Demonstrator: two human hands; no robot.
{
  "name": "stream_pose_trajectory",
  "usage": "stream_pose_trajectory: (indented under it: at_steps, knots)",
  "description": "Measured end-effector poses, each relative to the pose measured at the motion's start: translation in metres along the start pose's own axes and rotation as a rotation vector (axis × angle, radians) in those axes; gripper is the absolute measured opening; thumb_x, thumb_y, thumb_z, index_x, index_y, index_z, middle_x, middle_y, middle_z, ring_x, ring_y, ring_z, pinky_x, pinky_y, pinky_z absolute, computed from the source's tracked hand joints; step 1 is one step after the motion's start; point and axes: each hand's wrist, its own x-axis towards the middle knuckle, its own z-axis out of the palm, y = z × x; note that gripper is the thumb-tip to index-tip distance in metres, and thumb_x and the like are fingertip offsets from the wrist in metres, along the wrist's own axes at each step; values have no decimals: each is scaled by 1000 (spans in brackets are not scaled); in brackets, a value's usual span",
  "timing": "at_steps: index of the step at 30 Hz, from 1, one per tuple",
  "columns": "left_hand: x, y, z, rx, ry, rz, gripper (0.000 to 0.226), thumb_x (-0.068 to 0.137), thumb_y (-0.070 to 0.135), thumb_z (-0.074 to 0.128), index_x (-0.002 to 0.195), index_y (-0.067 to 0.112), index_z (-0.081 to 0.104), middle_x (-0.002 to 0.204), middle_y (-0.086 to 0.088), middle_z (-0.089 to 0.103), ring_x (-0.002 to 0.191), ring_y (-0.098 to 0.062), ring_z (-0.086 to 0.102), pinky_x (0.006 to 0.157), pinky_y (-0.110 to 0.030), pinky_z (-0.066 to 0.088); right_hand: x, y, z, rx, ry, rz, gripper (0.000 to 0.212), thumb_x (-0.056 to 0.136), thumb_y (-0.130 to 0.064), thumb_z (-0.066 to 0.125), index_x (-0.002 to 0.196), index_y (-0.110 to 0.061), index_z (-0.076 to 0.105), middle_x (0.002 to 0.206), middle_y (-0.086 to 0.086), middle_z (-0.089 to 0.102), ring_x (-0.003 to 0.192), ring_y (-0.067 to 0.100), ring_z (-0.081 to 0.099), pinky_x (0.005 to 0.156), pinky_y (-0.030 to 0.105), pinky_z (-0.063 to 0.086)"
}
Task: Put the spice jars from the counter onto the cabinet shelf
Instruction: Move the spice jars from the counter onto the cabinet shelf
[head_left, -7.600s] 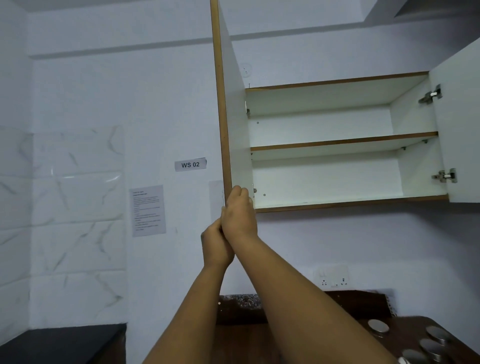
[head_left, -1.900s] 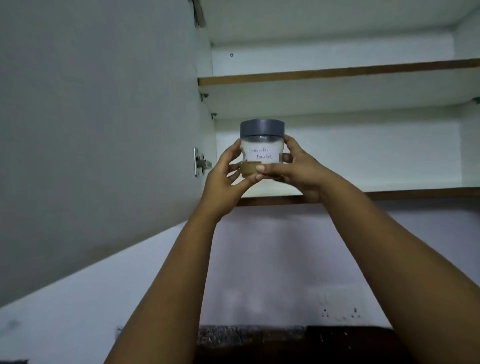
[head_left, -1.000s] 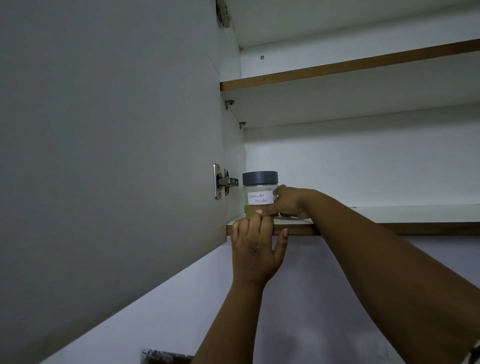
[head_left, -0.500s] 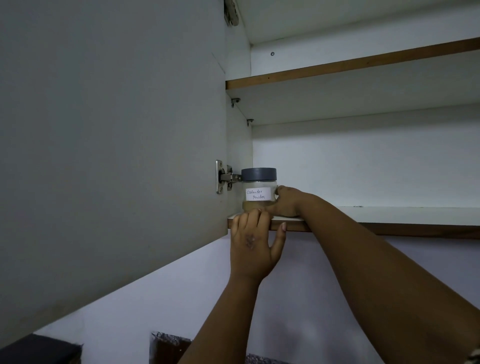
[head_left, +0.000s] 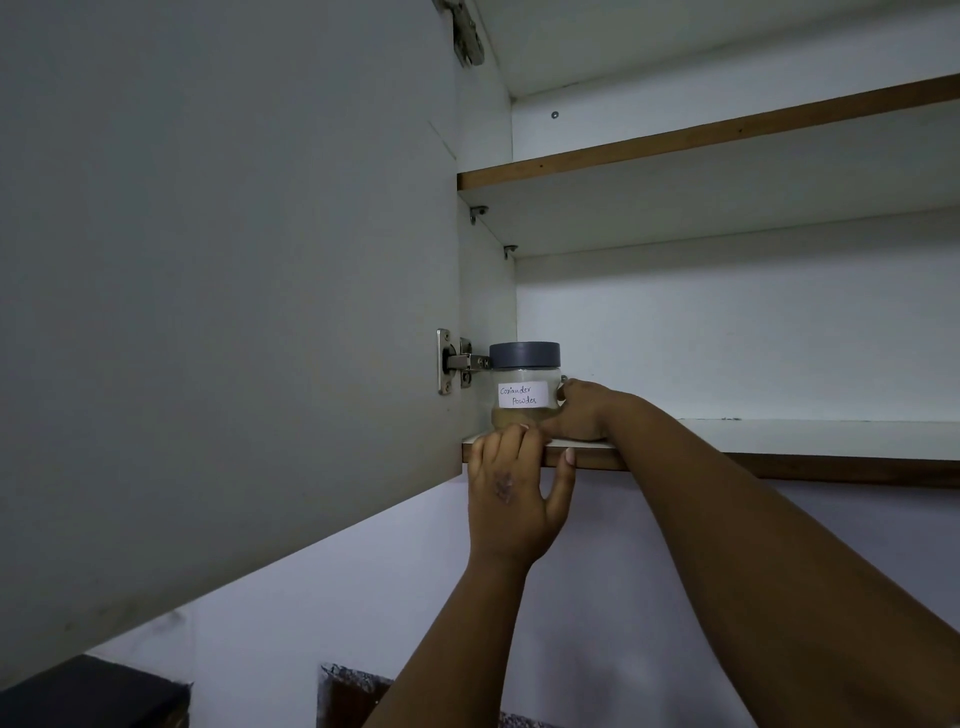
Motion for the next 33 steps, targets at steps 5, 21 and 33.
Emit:
stream_pose_trajectory:
  at_steps: [5,21,33]
  knots:
    - [-1,-1,1,6,-1,7,28,92,42,49,97,17,59,93,3,59,88,-12,48,84,-25,38,-1,0,-1,27,-7,6,87,79,-56,69,145,-11,36,142,8,47,123,23,50,96,31,39]
    - [0,2,-13,-15,-49,31,26,93,37,49,97,15,61,94,0,59,89,-17,51,84,-30,41,-52,-11,-2,-25,-111,101,59,98,-54,35,142,-16,45,145,13,45,125,29,48,97,35,35]
    - [-7,33,-46,-180,-226,-120,41,90,23,58,121,-3,57,121,-22,54,112,-35,50,94,-42,42,-134,-7,57,-422,844,73,44,101,-31,29,109,-12,67,110,11,67,106,29,58,99,38,32]
